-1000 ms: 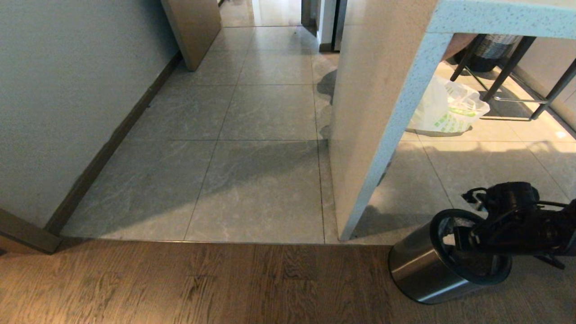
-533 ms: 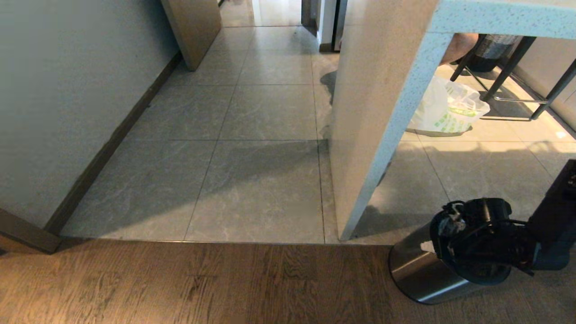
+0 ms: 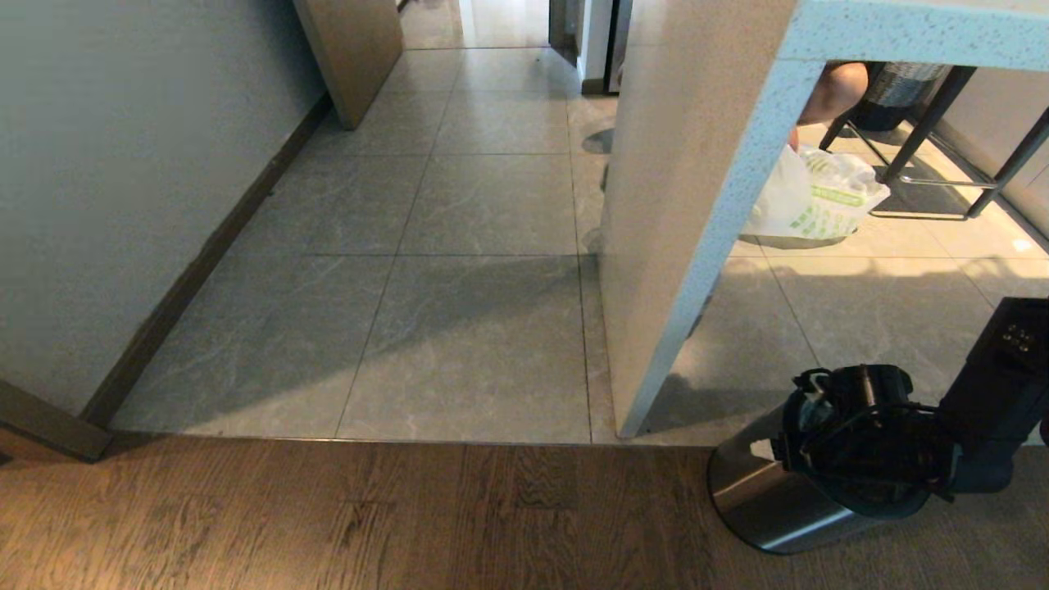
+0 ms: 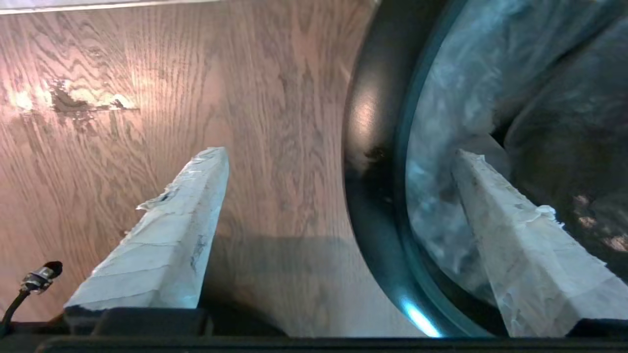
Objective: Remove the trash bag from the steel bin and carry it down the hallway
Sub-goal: Place the outer trash can on the ground
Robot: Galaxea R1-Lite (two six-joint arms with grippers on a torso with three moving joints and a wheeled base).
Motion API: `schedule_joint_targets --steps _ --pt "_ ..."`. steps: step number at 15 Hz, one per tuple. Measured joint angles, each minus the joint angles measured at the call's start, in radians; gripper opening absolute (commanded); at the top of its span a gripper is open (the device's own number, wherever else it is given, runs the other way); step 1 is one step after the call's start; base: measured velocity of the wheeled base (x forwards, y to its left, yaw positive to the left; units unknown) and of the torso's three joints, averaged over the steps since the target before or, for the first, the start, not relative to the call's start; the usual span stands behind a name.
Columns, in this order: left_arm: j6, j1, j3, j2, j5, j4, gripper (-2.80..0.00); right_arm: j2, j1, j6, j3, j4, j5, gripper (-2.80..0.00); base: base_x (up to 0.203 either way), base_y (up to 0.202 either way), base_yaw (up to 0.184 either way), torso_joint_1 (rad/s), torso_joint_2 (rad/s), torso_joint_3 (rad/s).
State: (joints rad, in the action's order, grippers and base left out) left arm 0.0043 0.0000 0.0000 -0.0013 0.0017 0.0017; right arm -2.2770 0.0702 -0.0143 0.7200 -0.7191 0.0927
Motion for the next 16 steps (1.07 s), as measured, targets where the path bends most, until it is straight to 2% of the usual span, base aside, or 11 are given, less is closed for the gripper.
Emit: schedule_joint_targets --steps 6,9,10,12,16 --pt "0.0 0.0 0.0 0.0 0.0 0.0 -2.8 -0.064 -0.009 -0.001 0.043 -0.013 0.02 0.0 0.0 0.0 0.0 0.0 0.0 0.0" --pt "0.0 0.0 0.0 0.0 0.0 0.0 -2.8 -0.088 -0.006 0.001 0.059 -0.069 0.019 0.0 0.0 0.0 0.0 0.0 0.0 0.0" --pt "0.0 0.0 0.0 0.0 -0.001 0.0 -2.8 -0.095 -0.006 0.003 0.06 -0.102 0.018 -2.8 0.0 0.0 0.0 0.0 0.0 0.0" --pt "0.0 0.0 0.0 0.0 0.0 0.0 -2.8 -0.113 -0.007 0.007 0.067 -0.147 0.018 -2.8 0.0 0.0 0.0 0.0 0.0 0.0" --pt "0.0 0.0 0.0 0.0 0.0 0.0 -2.8 -0.137 -0.007 0.018 0.086 -0.15 0.014 -2.8 0.0 0.0 0.0 0.0 0.0 0.0"
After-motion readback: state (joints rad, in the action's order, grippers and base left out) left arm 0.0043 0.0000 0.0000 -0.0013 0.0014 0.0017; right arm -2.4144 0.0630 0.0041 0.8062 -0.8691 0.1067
